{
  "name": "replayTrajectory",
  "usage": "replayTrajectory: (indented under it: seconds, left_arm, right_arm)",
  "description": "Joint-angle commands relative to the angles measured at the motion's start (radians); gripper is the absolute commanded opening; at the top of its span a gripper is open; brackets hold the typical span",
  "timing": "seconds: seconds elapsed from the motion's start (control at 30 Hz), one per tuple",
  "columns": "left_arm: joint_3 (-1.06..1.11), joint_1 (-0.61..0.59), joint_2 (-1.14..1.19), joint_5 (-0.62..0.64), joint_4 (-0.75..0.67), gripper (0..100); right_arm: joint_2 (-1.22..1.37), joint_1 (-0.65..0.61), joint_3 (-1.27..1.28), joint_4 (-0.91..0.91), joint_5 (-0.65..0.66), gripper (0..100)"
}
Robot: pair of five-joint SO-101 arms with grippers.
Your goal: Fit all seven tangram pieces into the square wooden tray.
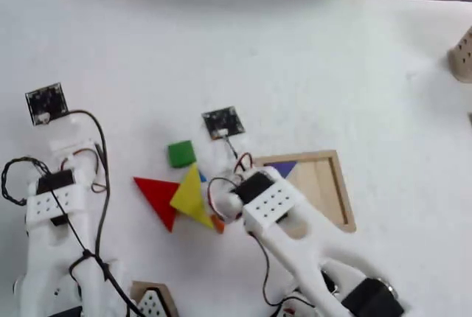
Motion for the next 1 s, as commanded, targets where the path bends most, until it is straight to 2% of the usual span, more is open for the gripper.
replayTrajectory:
  seconds: [0.0,0.1,0.33,0.57,0.87,0.97]
  left_arm:
    - [-0.006,0.01,-0.033,0.003,-0.031,3]
    - [-0.006,0.01,-0.033,0.003,-0.031,3]
    - [-0.006,0.01,-0.033,0.003,-0.031,3]
    - [-0.006,0.018,-0.033,0.003,-0.031,3]
    - [-0.006,0.019,-0.033,0.003,-0.031,3]
    - [-0.006,0.019,-0.033,0.003,-0.031,3]
  right_arm:
    - [0.045,-0.021,-0.028,-0.013,-0.011,20.4]
    - [0.091,-0.025,-0.055,0.013,-0.043,24.5]
    - [0.17,-0.031,-0.103,0.022,-0.061,24.7]
    - [0.209,-0.093,-0.133,0.015,-0.092,24.7]
    - [0.236,-0.082,-0.144,0.001,-0.097,24.5]
    - [0.237,-0.041,-0.15,0.001,-0.124,24.5]
